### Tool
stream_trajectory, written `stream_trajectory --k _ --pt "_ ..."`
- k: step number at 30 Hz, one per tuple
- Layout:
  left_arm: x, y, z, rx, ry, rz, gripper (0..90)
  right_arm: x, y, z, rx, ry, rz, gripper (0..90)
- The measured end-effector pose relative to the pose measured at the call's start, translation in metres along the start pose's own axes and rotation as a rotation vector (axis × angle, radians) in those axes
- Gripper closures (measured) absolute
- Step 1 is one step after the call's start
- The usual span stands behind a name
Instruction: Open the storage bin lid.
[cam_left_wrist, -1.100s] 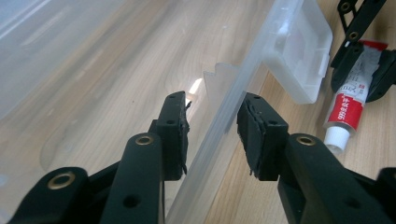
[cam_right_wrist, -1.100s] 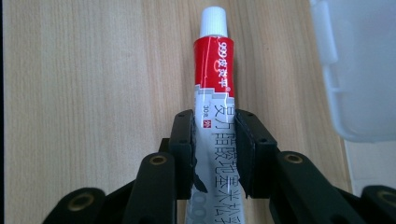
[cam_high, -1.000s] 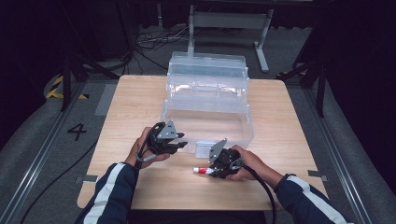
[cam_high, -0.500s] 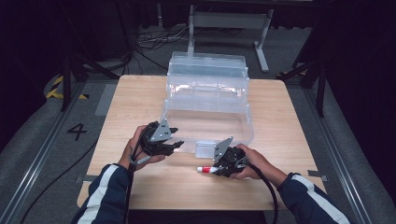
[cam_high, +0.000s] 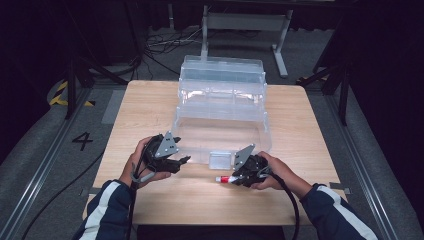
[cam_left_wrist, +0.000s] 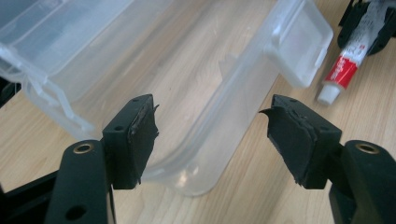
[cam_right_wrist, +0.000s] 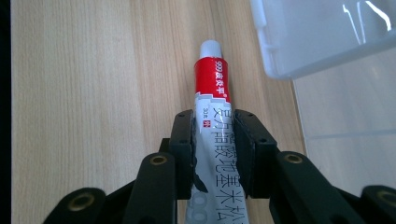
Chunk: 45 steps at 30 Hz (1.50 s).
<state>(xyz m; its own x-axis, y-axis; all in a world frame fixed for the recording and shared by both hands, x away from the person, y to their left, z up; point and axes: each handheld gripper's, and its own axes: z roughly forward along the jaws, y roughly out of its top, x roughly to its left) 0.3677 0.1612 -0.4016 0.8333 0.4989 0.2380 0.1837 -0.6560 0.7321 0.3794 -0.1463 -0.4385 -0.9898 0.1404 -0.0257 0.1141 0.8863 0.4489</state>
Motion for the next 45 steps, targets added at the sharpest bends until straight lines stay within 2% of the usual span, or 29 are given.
stream_trajectory --k 1,3,4,6,12,15,16,17,18,21,27,31,32,33,36,39,42,45 --pt "-0.001 -0.004 -0.002 0.007 0.0 -0.003 32.8 0.0 -0.001 0.001 -0.006 0.003 0.007 70.5" --pt "-0.003 -0.01 -0.005 -0.013 0.019 -0.007 31.2 -0.001 -0.002 0.001 0.001 0.0 0.008 70.5" --pt "-0.004 -0.013 -0.007 0.01 0.008 -0.016 31.9 -0.001 -0.003 0.001 0.01 0.004 0.008 70.5" --pt "-0.006 -0.02 -0.01 0.022 0.023 -0.009 31.3 -0.002 -0.004 0.003 0.027 0.01 0.014 70.5" --pt "-0.013 -0.038 -0.021 0.031 0.008 -0.047 30.5 -0.001 -0.006 0.008 0.06 0.021 0.021 70.5" --pt "-0.016 -0.054 -0.021 0.068 -0.007 -0.07 30.3 -0.001 -0.005 0.009 0.076 0.026 0.015 70.4" --pt "-0.016 -0.054 -0.021 0.068 -0.007 -0.07 30.4 0.0 -0.005 0.009 0.079 0.025 0.018 70.3" --pt "-0.017 -0.063 -0.019 0.099 -0.013 -0.081 30.3 0.0 -0.005 0.01 0.08 0.028 0.019 70.3" --pt "-0.017 -0.063 -0.019 0.099 -0.013 -0.081 30.4 0.0 -0.005 0.01 0.08 0.028 0.019 70.3" --pt "-0.017 -0.079 -0.017 0.14 -0.025 -0.103 30.4 0.0 -0.005 0.011 0.092 0.026 0.02 70.3" --pt "-0.017 -0.1 -0.015 0.171 -0.057 -0.141 30.0 0.0 -0.004 0.014 0.109 0.046 0.016 69.8" --pt "-0.017 -0.111 -0.015 0.176 -0.078 -0.18 29.5 0.001 -0.002 0.015 0.13 0.043 0.009 65.0" --pt "-0.017 -0.111 -0.015 0.176 -0.078 -0.18 29.4 0.001 -0.002 0.015 0.13 0.043 0.009 65.0" --pt "-0.017 -0.114 -0.014 0.171 -0.077 -0.206 29.4 0.001 0.0 0.016 0.146 0.044 0.015 64.3" --pt "-0.016 -0.117 -0.014 0.162 -0.078 -0.224 27.8 0.001 0.004 0.018 0.15 0.04 0.011 61.8" --pt "-0.013 -0.123 -0.012 0.122 -0.109 -0.268 26.3 0.001 0.01 0.02 0.17 0.047 0.002 64.7" --pt "-0.013 -0.126 -0.012 0.096 -0.11 -0.266 24.7 0.0 0.014 0.021 0.186 0.047 -0.006 69.8" --pt "-0.013 -0.127 -0.012 0.096 -0.109 -0.265 24.5 0.0 0.016 0.021 0.197 0.05 -0.011 70.7"
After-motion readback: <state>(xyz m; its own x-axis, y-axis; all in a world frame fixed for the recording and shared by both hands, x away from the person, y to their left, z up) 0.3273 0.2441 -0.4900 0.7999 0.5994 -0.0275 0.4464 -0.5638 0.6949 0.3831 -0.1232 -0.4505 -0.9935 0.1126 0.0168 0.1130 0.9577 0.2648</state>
